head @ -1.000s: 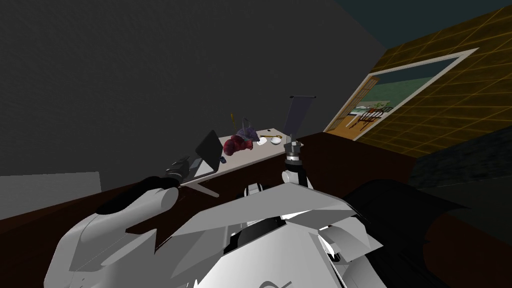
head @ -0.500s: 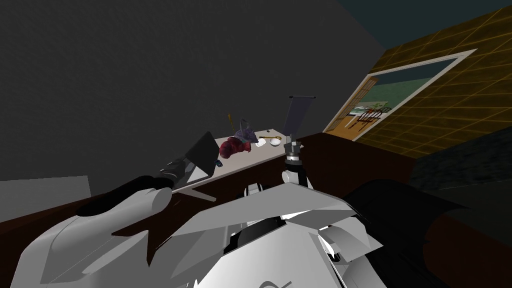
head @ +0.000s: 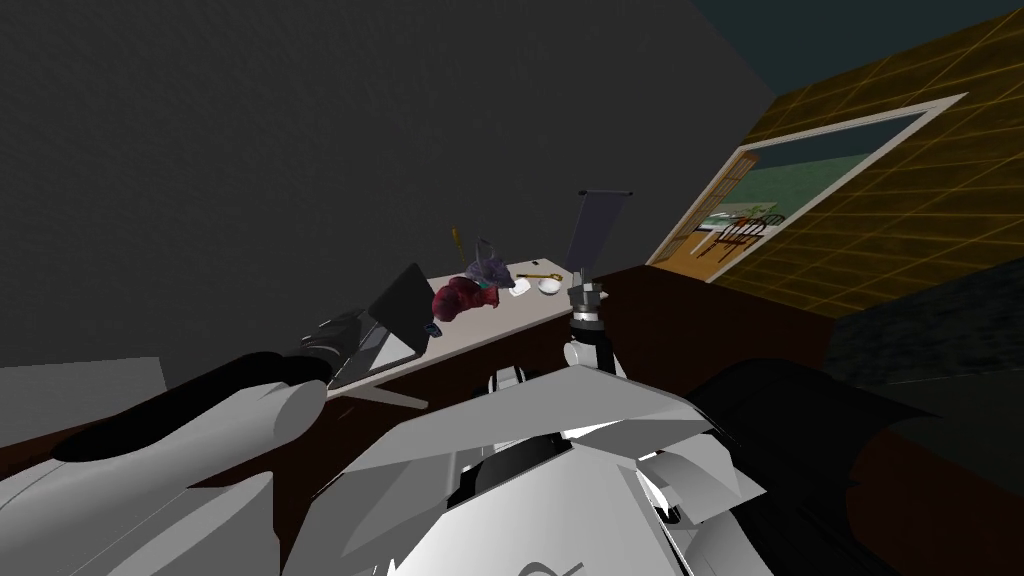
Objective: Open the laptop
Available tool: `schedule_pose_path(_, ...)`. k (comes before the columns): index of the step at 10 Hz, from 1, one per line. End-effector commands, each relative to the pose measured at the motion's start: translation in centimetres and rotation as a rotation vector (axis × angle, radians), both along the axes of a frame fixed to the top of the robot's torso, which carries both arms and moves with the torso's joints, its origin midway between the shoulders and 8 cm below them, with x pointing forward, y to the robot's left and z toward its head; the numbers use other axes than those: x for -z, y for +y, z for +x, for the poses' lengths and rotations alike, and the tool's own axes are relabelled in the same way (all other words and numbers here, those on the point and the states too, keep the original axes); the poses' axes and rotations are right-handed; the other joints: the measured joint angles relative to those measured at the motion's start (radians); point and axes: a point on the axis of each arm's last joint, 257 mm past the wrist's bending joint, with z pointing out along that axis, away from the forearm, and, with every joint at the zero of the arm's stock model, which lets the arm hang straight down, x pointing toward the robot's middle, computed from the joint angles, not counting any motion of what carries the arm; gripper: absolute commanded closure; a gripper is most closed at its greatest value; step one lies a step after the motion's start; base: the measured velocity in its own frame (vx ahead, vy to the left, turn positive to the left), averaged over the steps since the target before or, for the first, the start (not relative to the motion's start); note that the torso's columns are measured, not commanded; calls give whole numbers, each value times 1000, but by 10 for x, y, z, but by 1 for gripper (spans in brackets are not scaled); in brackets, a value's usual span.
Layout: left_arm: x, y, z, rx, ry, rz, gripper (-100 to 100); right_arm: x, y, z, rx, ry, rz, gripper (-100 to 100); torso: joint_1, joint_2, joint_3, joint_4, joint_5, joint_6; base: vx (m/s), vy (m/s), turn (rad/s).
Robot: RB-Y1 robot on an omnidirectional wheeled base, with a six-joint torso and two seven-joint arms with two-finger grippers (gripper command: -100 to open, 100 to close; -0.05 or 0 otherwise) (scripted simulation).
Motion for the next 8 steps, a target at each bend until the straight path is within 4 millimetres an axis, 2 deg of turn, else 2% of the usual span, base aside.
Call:
schedule_pose_path(1, -6, -3, -2, 6, -10, 10, -100, 0, 0, 0, 0, 0, 0, 0, 1, 0, 0, 0, 1, -1, 8, -7, 0)
schedule_pose_path(3, -4, -1, 1, 4, -10, 10, -100, 0, 0, 0, 0, 0, 0, 0, 4, -4, -2, -1, 1, -1, 44, 21, -19)
schedule_pose_path(4, -4, 0, 1, 4, -11, 11, 100, 0, 0, 0, 0, 0, 0, 0, 2, -3, -2, -1, 1, -1, 0, 0, 0)
schedule_pose_path(7, -2, 15, 23, -37, -63, -89, 100, 0, 0, 0, 0, 0, 0, 0, 4, 4, 3, 1, 2, -1, -115, 91, -143)
schedule_pose_path(8, 6, 19, 24, -46, -47, -97, 100, 0, 0, 0, 0, 0, 0, 0, 4, 4, 3, 1, 2, -1, -137, 81, -48)
